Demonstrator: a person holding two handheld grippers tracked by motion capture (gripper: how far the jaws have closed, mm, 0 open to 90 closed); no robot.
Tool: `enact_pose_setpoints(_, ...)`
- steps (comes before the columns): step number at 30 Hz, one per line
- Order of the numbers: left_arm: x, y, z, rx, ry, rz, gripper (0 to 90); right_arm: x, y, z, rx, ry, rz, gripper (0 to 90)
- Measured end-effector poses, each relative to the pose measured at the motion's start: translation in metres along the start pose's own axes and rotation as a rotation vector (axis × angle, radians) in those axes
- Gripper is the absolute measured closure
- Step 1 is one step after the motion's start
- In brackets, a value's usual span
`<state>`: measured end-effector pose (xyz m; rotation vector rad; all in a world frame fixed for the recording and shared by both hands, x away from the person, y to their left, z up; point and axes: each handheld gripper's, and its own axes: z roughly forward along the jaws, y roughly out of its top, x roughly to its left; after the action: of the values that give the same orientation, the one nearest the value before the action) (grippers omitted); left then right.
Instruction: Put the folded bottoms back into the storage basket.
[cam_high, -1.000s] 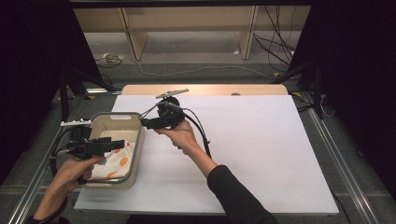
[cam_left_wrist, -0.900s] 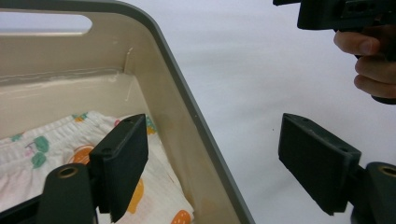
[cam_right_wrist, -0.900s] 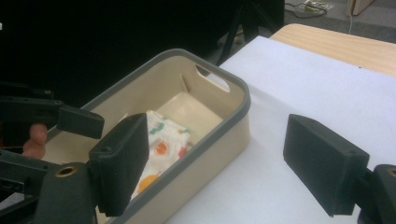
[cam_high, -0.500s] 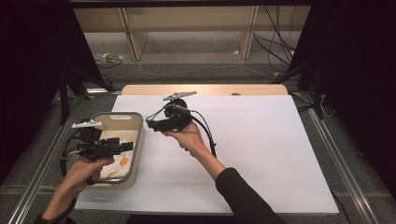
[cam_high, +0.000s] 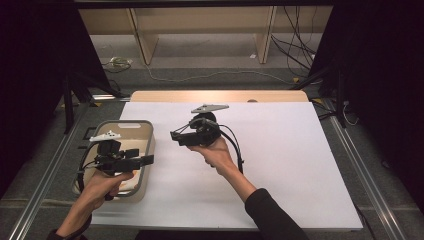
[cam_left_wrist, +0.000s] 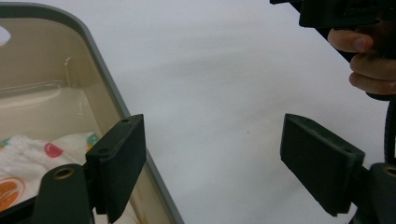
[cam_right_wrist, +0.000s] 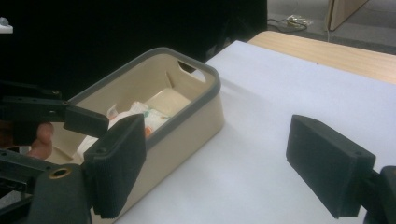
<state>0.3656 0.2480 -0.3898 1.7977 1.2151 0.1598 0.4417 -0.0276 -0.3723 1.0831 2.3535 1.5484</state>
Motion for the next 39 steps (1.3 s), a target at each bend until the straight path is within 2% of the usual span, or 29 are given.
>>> enact_pose_setpoints(5, -0.006, -0.002, 0.004, -0.007, -0.014, 0.011, 22.3, -0.004, -0.006, -0.013, -0.029, -0.024, -0.002, 20.4)
enact_pose_setpoints(12, -0.016, -0.005, 0.01, -0.024, -0.034, 0.036, 21.9, -0.01, -0.014, -0.025, -0.046, -0.026, 0.015, 18.4)
enact_pose_setpoints(22, -0.025, -0.01, 0.018, -0.031, -0.068, 0.069, 19.5, -0.016, -0.027, -0.048, -0.082, -0.038, 0.013, 17.7)
enact_pose_setpoints(26, -0.028, -0.011, 0.019, -0.048, -0.081, 0.079, 18.1, -0.021, -0.035, -0.057, -0.091, -0.046, 0.015, 17.7)
enact_pose_setpoints(35, -0.031, -0.013, 0.019, -0.08, -0.075, 0.083, 17.7, -0.028, -0.044, -0.073, -0.12, -0.064, 0.025, 17.6)
enact_pose_setpoints(39, -0.032, -0.015, 0.021, -0.072, -0.076, 0.097, 17.7, -0.028, -0.048, -0.077, -0.125, -0.064, 0.022, 17.6)
